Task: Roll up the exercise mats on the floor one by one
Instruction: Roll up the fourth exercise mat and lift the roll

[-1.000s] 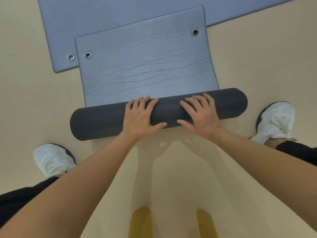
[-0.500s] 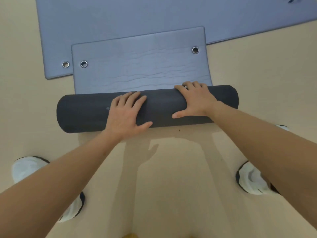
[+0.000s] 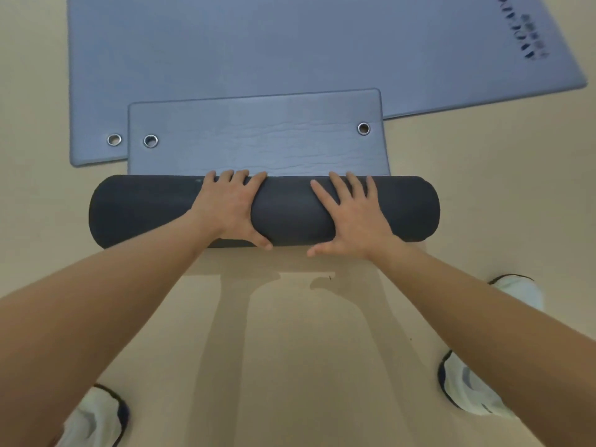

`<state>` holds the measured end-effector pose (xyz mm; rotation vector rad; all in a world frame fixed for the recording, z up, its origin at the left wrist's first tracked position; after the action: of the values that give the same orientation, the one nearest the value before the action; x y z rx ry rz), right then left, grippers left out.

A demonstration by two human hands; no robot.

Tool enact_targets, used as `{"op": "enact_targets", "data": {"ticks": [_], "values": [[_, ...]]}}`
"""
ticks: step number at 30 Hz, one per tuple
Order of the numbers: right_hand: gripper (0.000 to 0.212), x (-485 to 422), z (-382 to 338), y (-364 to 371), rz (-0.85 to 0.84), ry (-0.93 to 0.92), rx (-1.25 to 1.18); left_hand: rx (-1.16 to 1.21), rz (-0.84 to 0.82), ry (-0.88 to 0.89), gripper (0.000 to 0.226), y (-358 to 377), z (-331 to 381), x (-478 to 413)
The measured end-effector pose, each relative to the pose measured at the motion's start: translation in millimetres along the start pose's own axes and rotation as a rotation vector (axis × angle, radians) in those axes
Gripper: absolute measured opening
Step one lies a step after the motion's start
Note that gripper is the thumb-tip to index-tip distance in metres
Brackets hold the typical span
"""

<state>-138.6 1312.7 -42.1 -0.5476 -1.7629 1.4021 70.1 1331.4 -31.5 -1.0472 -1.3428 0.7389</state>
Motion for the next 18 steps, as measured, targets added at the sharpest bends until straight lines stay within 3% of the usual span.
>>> {"op": "enact_targets", "data": {"ticks": [10,18], "values": [[0.12,-8,-3,-17,0.076,-0.089,0.001,0.08,-0.051,0.024,0.132,-5,5,4],[0.119,89,-50,18,-0.167,-0.184,-0.063,0.24,-0.33,0.04,0.125,43,53,106]]}}
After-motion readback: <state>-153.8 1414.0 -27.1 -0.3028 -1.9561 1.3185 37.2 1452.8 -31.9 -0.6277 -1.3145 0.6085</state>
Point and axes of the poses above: each hand's wrist, its own x-axis away from the middle knuckle, its own y-axis out of the palm, z = x × y, the point moved 9 cm from there along -x, towards the middle knuckle, and after that the axes turned 4 degrees about -x, right-handed, at the moved point
